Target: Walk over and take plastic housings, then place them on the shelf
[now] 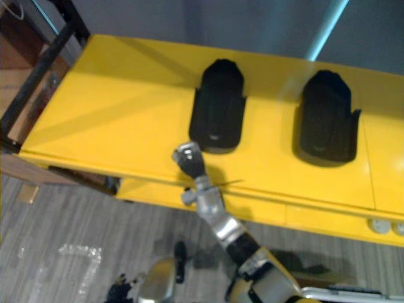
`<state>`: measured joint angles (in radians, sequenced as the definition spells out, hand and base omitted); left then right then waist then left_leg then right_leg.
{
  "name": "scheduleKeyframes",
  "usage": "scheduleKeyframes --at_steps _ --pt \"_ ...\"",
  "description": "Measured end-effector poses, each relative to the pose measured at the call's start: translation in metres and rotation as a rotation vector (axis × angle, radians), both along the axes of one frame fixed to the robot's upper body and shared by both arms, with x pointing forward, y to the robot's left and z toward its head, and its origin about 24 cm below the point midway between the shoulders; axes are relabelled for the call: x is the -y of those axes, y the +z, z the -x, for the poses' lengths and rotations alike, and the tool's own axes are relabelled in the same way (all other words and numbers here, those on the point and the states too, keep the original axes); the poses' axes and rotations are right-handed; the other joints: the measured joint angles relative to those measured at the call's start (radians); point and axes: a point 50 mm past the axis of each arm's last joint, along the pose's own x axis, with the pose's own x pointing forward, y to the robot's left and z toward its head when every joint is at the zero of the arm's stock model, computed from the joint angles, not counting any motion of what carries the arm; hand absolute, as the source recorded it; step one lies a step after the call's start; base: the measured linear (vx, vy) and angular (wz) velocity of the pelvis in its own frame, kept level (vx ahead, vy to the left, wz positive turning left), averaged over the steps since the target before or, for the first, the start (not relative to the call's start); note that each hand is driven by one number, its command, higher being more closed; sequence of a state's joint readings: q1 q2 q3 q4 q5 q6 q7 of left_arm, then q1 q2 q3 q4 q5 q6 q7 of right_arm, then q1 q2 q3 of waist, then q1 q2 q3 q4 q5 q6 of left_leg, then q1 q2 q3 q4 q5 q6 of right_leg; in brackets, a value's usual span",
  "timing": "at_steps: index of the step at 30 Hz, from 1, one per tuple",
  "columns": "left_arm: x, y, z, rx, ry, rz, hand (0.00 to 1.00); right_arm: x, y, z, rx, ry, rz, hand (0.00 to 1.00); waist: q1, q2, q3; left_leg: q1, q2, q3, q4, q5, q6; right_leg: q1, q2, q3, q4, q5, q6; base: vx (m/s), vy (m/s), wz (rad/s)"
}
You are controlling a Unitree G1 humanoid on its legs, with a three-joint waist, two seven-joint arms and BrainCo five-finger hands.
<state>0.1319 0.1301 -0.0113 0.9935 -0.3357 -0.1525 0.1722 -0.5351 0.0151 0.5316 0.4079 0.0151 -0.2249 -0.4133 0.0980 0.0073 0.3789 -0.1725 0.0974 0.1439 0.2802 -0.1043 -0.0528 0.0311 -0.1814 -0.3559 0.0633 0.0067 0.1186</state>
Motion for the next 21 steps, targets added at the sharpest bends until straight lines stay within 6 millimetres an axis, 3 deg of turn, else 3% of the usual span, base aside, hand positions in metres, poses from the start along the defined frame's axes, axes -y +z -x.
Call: scheduleKeyframes --at_steps 21 --pt "0.004 0.002 -0.007 0.033 0.020 0.030 0.00 -0.011 0.018 -0.010 0.071 -0.026 0.011 1.00 0.001 0.023 0.047 -0.004 0.000 0.008 0.007 -0.007 0.002 -0.011 -0.005 0.007 0.009 -0.001 -0.001 0.00 0.003 -0.01"
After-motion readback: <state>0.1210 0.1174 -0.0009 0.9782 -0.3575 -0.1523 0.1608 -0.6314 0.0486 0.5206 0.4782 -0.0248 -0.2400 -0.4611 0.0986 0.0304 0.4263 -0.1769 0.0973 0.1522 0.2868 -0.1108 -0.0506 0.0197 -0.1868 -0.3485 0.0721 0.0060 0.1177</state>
